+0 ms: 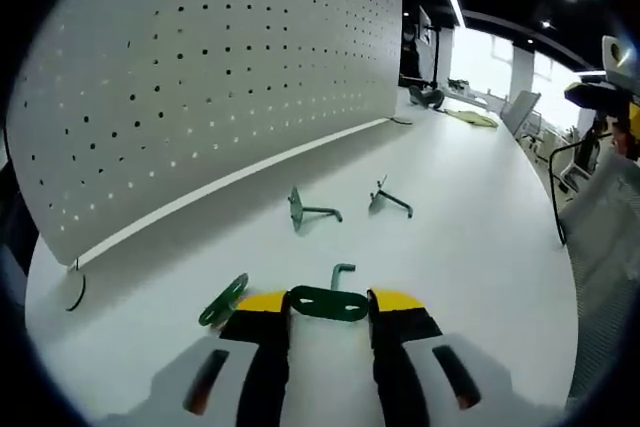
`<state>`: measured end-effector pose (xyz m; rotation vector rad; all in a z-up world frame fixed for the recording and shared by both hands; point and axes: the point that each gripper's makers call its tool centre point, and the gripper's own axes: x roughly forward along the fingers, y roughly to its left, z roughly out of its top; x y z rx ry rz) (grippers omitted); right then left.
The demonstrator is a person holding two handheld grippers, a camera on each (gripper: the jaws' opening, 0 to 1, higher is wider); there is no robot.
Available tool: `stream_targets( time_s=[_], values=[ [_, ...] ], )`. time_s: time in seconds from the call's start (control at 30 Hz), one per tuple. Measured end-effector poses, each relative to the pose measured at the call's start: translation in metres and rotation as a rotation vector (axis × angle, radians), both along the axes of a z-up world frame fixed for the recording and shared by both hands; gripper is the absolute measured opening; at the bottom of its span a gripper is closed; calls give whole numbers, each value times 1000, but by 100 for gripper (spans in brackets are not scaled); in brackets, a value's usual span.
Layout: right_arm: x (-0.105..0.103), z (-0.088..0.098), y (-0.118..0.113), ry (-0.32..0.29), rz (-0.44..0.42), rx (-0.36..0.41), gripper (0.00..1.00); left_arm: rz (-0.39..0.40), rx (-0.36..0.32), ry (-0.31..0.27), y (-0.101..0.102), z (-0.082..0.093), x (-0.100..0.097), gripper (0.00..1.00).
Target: Insert the hook assembly into the mounting plate slot until the hook locks in place.
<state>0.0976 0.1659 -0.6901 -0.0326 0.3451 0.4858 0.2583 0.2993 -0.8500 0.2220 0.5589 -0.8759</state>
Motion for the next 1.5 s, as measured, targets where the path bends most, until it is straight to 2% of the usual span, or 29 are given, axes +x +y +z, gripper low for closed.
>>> stream_targets(
  time_s=[0.13, 0.33, 0.6, 0.7, 0.9, 1.2, 1.4, 1.5],
  values=[
    [-1, 0, 0, -2, 1, 1, 55, -1, 2, 12, 0, 1, -6, 32],
    [-1, 1, 1, -11, 3, 10, 55, 13, -53, 86, -2, 4, -16, 31],
    [-2, 2, 5, -24, 27, 18, 55, 17, -79, 97, -4, 15, -30, 31],
    [-2, 5, 7, -34, 37, 31, 55, 28, -96, 119, -4, 21, -36, 31],
    [-3, 10, 10, -45, 72, 41, 55, 51, -136, 148, -5, 37, -52, 31],
    [-11, 15, 10, -61, 106, 60, 54, -2, -234, 164, -22, 69, -84, 31],
    [-14, 18, 9, -76, 121, 56, 54, 9, -265, 185, -26, 84, -97, 31],
    [-16, 23, 9, -93, 123, 71, 53, 18, -323, 209, -31, 97, -104, 31]
  ],
)
